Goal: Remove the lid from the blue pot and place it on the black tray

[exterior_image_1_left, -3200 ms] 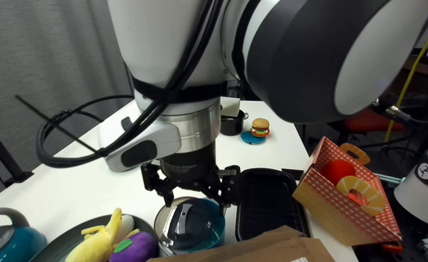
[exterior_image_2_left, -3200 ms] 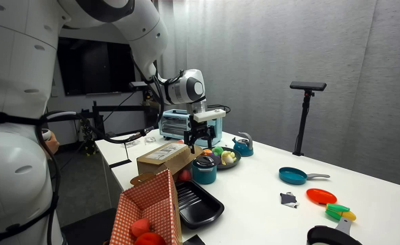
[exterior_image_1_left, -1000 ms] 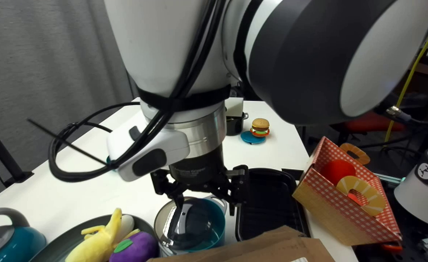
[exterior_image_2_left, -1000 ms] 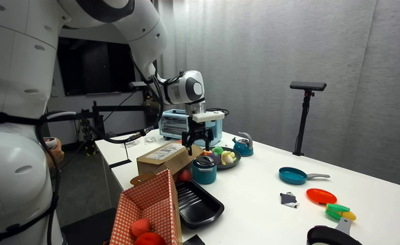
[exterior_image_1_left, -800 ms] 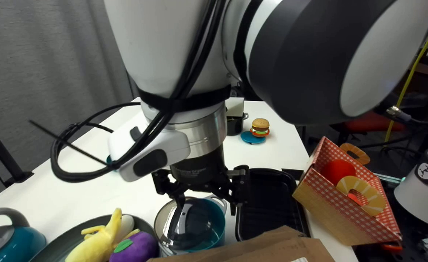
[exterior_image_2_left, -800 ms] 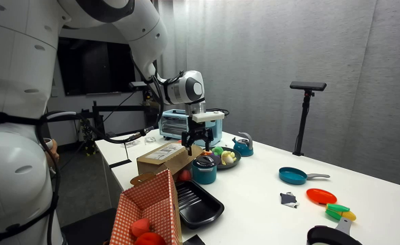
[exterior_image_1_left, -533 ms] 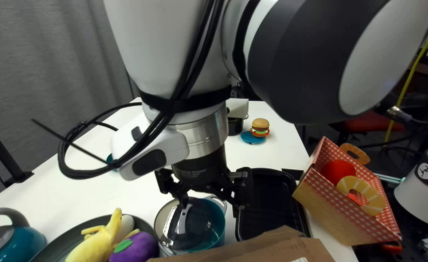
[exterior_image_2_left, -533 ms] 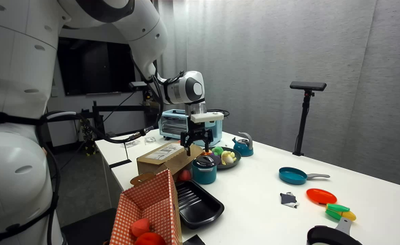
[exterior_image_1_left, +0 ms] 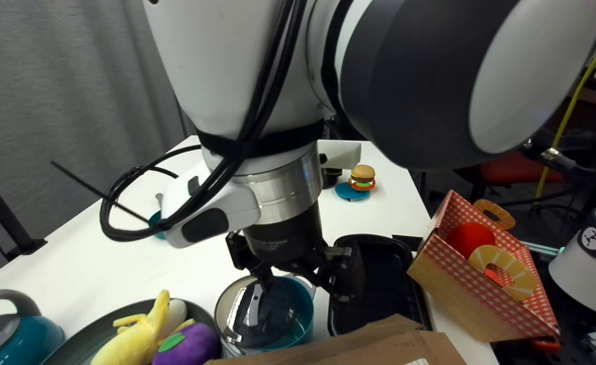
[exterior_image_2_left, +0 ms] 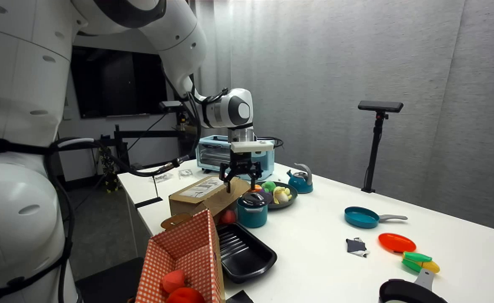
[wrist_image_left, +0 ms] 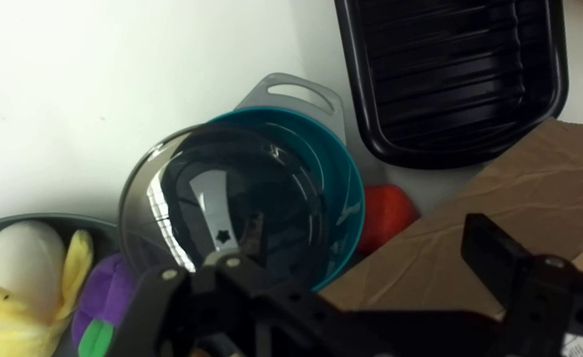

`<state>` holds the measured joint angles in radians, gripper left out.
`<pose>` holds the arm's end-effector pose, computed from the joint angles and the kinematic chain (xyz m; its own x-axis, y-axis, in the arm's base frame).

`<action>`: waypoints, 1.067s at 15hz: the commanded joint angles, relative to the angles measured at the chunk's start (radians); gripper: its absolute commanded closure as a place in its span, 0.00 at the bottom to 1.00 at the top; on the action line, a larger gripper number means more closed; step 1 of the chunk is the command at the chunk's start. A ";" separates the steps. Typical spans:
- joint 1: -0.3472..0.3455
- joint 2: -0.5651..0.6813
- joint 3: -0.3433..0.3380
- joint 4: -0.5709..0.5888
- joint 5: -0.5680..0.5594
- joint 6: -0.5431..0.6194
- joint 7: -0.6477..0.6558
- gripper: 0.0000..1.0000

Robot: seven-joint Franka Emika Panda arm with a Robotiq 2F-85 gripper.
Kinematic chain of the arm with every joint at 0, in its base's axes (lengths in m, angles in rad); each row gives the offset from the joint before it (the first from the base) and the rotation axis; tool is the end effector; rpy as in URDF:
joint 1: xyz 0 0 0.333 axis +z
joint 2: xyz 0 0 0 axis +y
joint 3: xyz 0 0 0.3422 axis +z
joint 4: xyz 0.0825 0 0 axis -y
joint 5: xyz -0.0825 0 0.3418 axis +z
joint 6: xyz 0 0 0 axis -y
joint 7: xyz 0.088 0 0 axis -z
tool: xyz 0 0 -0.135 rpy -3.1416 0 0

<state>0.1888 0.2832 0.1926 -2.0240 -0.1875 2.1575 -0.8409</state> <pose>0.5173 0.1906 0.3264 0.2277 0.9603 -0.1612 0.9698 -0.2385 -0.0513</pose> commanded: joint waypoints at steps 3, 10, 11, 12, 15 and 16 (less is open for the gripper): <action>-0.021 0.001 0.031 0.016 0.107 -0.060 0.006 0.00; -0.045 0.010 0.065 0.043 0.379 -0.225 -0.118 0.00; -0.044 0.009 0.062 0.042 0.388 -0.224 -0.123 0.00; -0.041 0.008 0.058 0.040 0.385 -0.217 -0.117 0.00; -0.017 -0.004 0.030 0.027 0.280 -0.172 -0.020 0.00; -0.013 -0.007 0.023 0.023 0.243 -0.155 0.008 0.00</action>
<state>0.1665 0.2829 0.2321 -2.0075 0.1359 1.9768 -0.9075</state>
